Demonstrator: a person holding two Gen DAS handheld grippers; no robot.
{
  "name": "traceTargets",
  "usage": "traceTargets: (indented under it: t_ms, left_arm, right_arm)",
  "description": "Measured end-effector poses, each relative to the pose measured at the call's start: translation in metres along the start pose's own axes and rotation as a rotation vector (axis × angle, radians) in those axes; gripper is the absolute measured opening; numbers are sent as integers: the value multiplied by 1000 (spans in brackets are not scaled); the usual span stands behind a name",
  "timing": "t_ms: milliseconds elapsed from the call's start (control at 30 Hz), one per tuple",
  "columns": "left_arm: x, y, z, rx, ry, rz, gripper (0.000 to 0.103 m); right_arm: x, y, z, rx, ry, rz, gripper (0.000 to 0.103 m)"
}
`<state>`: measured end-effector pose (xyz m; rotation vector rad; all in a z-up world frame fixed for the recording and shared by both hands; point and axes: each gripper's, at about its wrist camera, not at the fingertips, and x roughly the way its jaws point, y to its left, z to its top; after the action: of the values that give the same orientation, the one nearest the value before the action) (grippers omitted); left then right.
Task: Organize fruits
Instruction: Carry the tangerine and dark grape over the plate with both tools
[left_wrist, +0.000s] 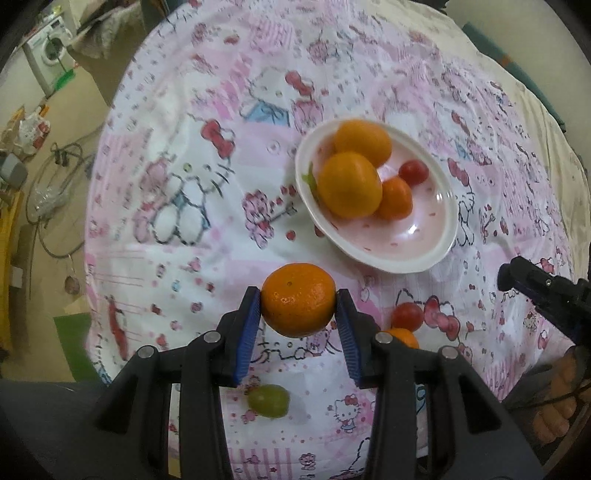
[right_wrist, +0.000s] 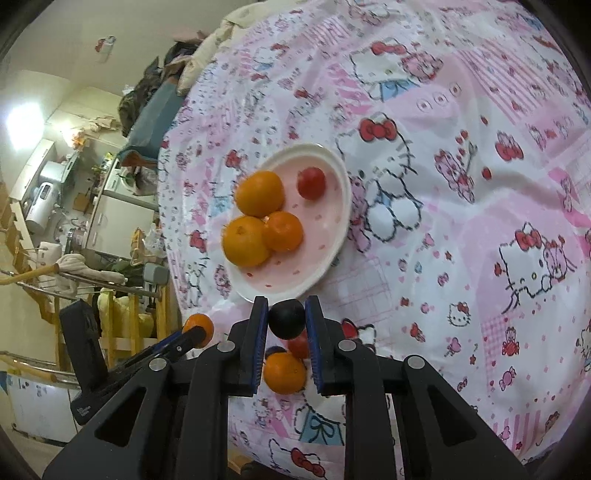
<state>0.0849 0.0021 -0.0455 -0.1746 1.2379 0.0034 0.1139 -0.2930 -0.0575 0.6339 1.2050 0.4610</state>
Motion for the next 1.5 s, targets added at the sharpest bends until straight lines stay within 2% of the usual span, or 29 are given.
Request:
traceTargets:
  t_ms: [367,633,900,1167,1367,1500]
  left_arm:
    - [-39,-3,8,54,-127,36,36]
    - [-52,-14,33,100,-185,46,37]
    - [-38,-21,59,104,-178,34,37]
    - [-8,-27,84,78,-127,-10,37]
    - [19,-20,109,36,-122,4,37]
    - [47,-15,123,-26,-57,-67,37]
  right_arm:
    - [-31,8,13,-43,-102,14,22]
    - [-50,9,32,-88,-145,6,22]
    - [-38,-2,54,-53,-120,-1,22]
    - [-2,0,69,-64,-51,-36,22]
    - [27,1,80,-83,1,-63,22]
    - [46,1,85,-91,32,-75,22]
